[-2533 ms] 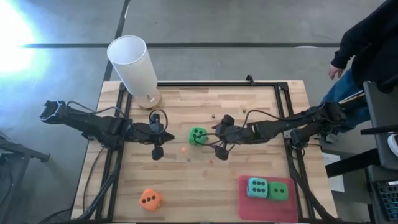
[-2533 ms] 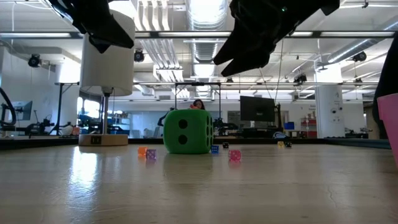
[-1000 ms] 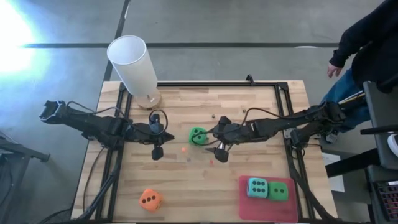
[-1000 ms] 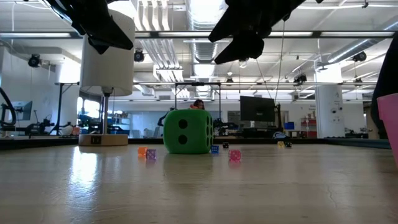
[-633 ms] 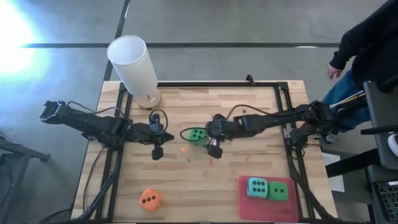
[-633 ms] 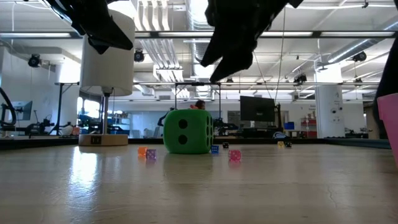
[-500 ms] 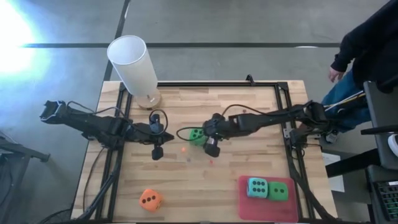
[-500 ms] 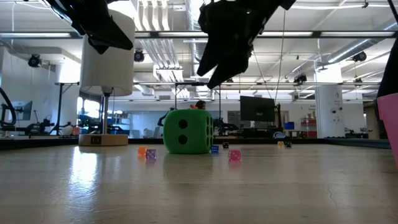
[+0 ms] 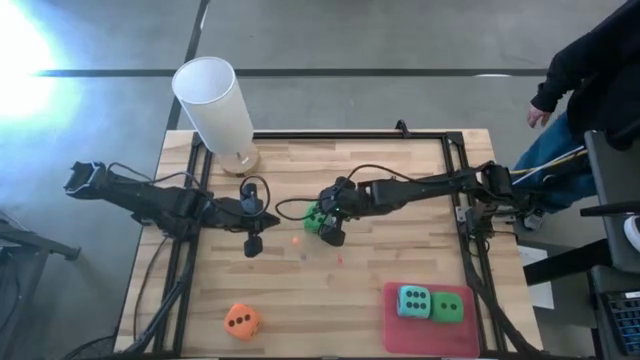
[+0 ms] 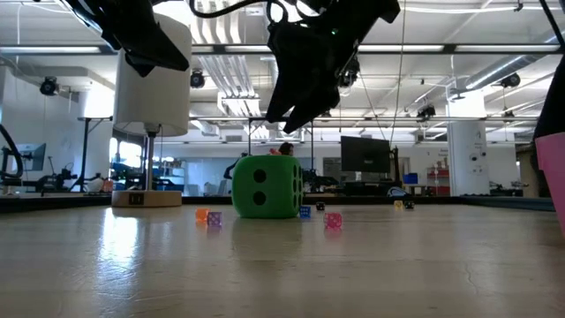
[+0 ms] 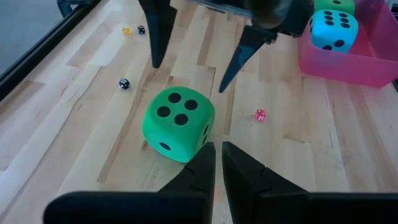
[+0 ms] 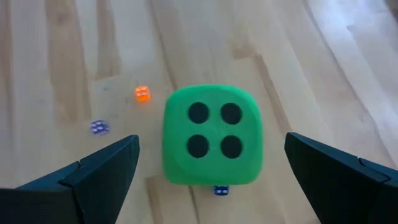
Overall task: Pick & Place Dice
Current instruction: Put the large green die into the bin
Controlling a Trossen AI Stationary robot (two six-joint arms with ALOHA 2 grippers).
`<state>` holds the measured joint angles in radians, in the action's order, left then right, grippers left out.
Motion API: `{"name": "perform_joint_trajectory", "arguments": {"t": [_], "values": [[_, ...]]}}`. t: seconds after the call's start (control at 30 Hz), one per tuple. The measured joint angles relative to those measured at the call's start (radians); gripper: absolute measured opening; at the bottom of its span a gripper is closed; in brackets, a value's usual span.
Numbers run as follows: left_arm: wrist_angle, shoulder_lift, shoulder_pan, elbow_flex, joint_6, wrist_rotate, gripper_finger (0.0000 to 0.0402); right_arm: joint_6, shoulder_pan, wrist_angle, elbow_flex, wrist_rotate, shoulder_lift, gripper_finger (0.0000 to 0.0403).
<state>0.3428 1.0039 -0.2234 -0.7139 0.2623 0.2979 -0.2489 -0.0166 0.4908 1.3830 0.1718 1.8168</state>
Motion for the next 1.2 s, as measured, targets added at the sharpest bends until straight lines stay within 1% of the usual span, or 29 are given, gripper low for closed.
{"name": "perform_joint_trajectory", "arguments": {"t": [0.27,0.5,0.67,0.83,1.2], "values": [[0.000,0.000,0.000,0.000,0.000,0.000,0.0036,0.074,0.010,0.000,0.000,0.011,0.004,0.0400],[0.000,0.000,0.000,0.000,0.000,0.000,0.0036,0.111,0.039,-0.003,-0.001,0.014,0.049,0.0400],[0.000,0.000,0.000,0.000,0.000,0.000,0.0036,0.119,0.043,-0.009,0.000,0.012,0.049,0.0400],[0.000,0.000,0.000,0.000,0.000,0.000,0.0036,0.113,0.045,-0.026,-0.001,-0.016,0.049,0.0400],[0.000,0.000,0.000,0.000,0.000,0.000,0.0036,0.116,0.044,-0.053,-0.001,-0.016,0.051,0.0400]]}}
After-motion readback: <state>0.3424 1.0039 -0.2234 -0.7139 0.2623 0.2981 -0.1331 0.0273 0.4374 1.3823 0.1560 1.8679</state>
